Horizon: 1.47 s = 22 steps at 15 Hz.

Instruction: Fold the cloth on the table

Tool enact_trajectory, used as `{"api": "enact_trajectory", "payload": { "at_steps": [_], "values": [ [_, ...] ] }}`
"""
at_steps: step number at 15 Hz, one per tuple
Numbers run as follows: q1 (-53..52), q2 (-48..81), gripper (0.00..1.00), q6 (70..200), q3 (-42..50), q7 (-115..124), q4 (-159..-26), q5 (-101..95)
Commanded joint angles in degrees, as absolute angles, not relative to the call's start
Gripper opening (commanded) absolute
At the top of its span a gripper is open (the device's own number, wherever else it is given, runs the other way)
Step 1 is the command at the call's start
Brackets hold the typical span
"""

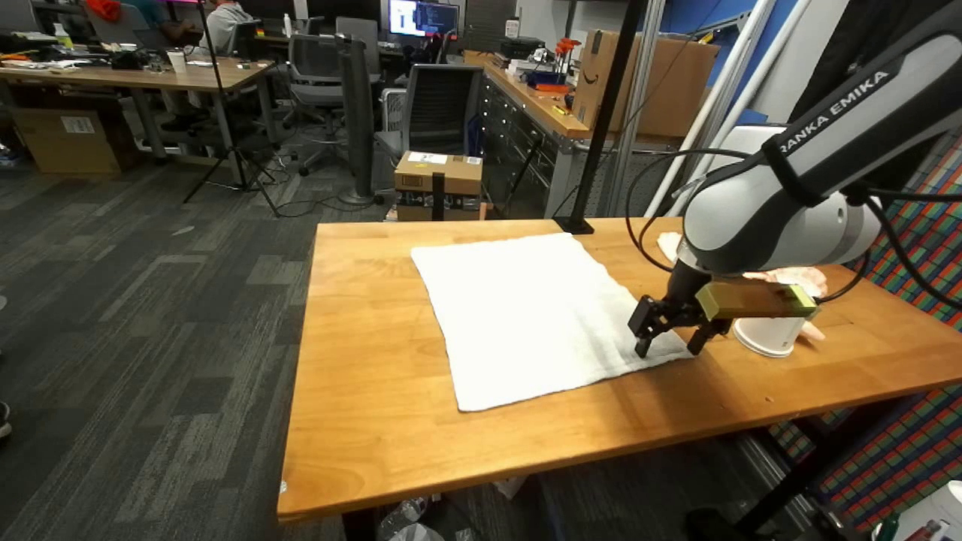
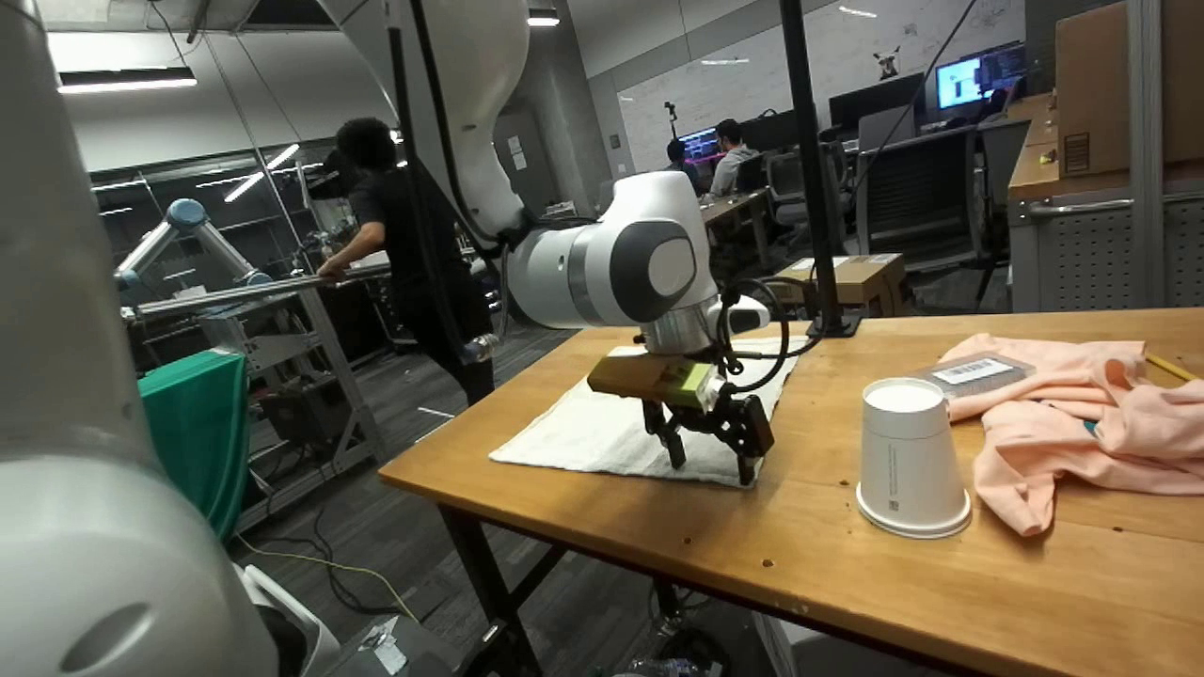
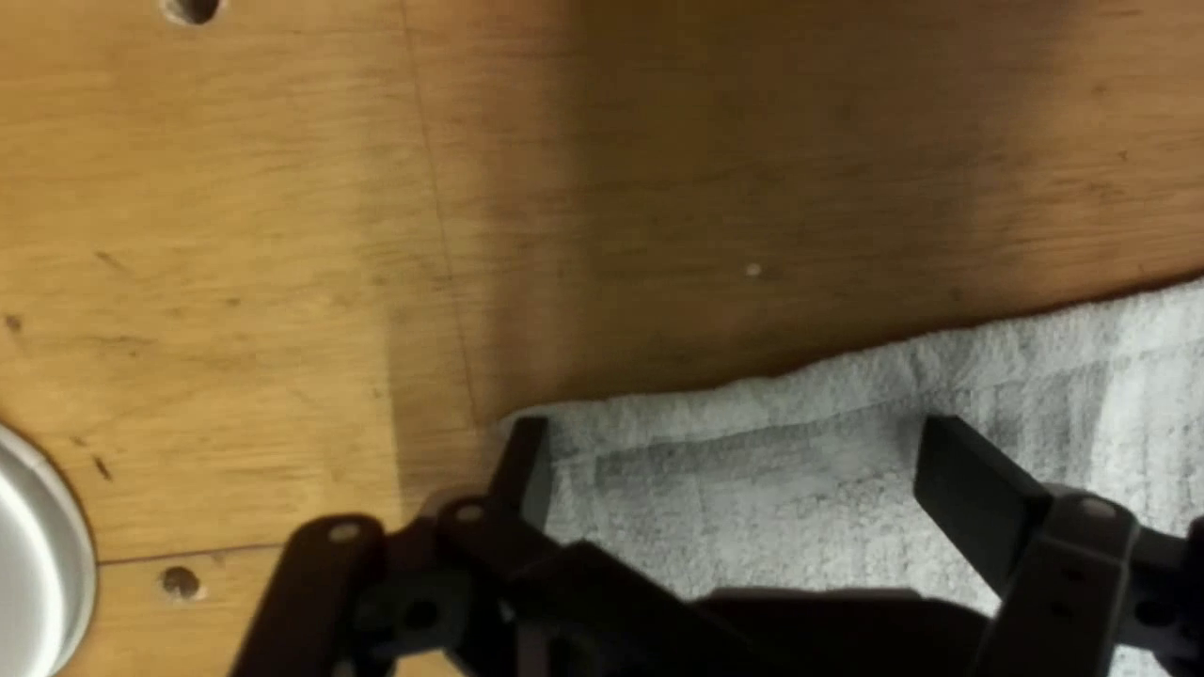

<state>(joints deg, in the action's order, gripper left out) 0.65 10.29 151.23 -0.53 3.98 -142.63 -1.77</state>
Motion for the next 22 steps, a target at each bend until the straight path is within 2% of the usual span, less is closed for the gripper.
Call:
{"api": "enact_trajectory", "payload": {
  "at_steps": [1,3,7,11,14,16,22],
  "values": [
    [1.7,12.1,0.80,151.4,-1.3,-0.9,-141.0,3.3],
    [1.6,11.5,0.68,150.3,-2.1,-3.1,-141.2,6.0],
    [0.0,8.7,0.36,148.0,-2.5,-1.8,-142.9,5.0],
    [-2.7,4.7,0.05,139.7,-1.1,7.2,-143.7,-3.1],
    [-3.9,0.3,0.00,130.4,-1.6,15.4,-143.9,-9.3],
    [-4.4,-1.6,0.05,123.0,-2.6,19.7,-143.2,-11.8],
    [-7.1,-2.7,0.05,104.3,-7.6,24.5,-136.7,-10.1]
  ]
}}
